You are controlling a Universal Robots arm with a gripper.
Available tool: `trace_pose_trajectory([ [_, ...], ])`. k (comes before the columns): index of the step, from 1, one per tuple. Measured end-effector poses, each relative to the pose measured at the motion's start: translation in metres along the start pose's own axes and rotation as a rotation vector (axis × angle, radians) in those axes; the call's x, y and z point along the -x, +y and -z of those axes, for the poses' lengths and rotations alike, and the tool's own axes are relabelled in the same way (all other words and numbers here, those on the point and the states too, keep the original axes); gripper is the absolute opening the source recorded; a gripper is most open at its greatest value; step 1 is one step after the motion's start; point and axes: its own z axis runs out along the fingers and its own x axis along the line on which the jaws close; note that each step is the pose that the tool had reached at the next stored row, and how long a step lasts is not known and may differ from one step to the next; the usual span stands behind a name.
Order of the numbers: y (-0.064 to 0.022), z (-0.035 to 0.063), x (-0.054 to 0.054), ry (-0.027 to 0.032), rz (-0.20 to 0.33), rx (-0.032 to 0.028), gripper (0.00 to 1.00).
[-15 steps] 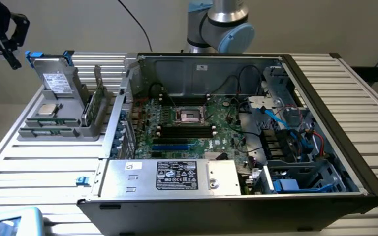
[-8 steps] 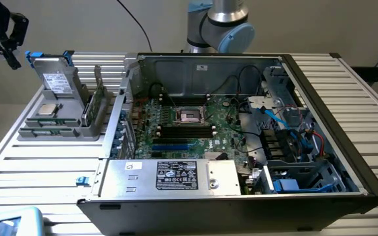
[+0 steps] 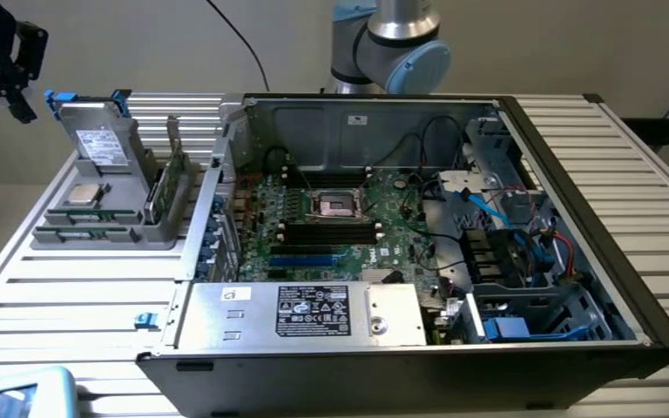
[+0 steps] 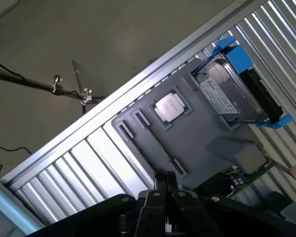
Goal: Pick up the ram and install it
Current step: 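Pick up the ram and move it above insertion slot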
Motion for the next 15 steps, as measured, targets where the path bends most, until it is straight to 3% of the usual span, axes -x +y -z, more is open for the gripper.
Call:
trace_pose_trajectory([
  [15, 0.0000, 0.0000, 0.0000, 0.0165, 0.271, 0.0050, 0.11],
])
